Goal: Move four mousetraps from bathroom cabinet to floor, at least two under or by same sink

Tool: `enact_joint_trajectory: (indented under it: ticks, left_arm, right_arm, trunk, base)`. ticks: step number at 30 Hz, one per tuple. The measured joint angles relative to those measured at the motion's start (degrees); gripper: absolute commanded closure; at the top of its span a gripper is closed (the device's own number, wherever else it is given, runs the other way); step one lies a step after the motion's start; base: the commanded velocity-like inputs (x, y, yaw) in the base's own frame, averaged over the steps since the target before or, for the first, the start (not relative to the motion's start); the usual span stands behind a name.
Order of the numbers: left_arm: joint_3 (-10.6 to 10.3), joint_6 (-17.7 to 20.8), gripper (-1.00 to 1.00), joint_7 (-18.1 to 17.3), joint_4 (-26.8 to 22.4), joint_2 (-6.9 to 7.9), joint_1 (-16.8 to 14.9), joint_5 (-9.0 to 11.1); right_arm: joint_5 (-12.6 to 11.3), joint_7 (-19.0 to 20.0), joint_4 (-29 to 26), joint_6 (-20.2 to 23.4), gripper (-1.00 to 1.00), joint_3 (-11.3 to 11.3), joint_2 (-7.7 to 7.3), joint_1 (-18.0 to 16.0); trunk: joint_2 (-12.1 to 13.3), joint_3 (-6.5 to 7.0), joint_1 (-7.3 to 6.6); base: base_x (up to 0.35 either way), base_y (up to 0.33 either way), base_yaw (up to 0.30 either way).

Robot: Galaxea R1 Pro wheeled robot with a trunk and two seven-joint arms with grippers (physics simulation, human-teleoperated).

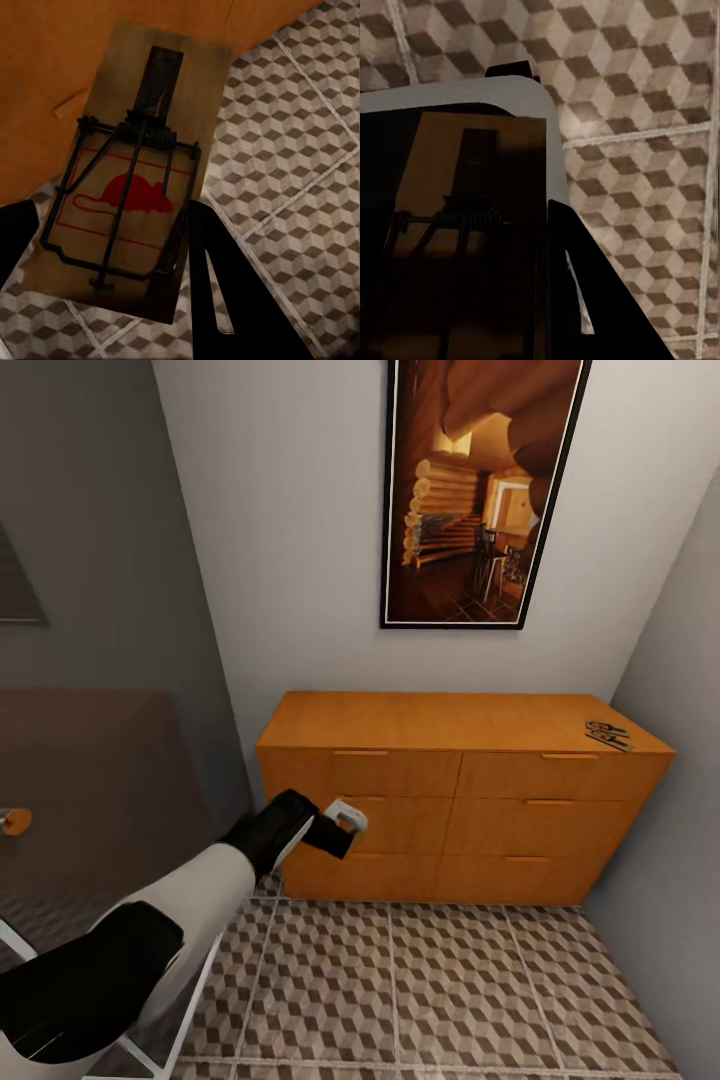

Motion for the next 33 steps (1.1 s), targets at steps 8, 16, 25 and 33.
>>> enact_joint_trajectory:
  ticks: [8, 16, 25, 33]
  left_arm:
    - [-0.4, -21.9, 1.0, 0.3, 21.5, -0.02, 2.1, 0.0]
    - [-0.1, -34.8, 1.0, 7.4, 26.6, 0.47, 10.0, 0.5]
    - [0.2, -43.8, 1.0, 15.9, 26.6, 1.07, 21.2, 0.6]
    - [0.5, -57.9, 1.0, 27.4, 26.6, 1.75, 29.7, 0.7]
  right_arm:
    - [0.2, -0.1, -2.4, -8.3, 1.0, 0.1, -0.04, 0.0]
    - [0.3, -1.5, -12.9, -8.6, 1.0, 0.2, -0.1, 0.1]
    - [0.4, -5.8, -22.5, -2.5, 1.0, 0.3, 0.03, 0.0]
    - [0.4, -6.2, -29.3, 1.0, 1.0, 0.2, 0.18, -0.1]
  trunk:
    - [0.0, 0.0, 0.0]
    - [0.0, 0.0, 0.0]
    - [0.0, -0.01, 0.0]
    - [0.0, 0.0, 0.0]
  base:
    - [0.0, 0.0, 0.0]
    - [0.0, 0.0, 0.0]
    - [0.0, 0.0, 0.0]
    - [0.0, 0.0, 0.0]
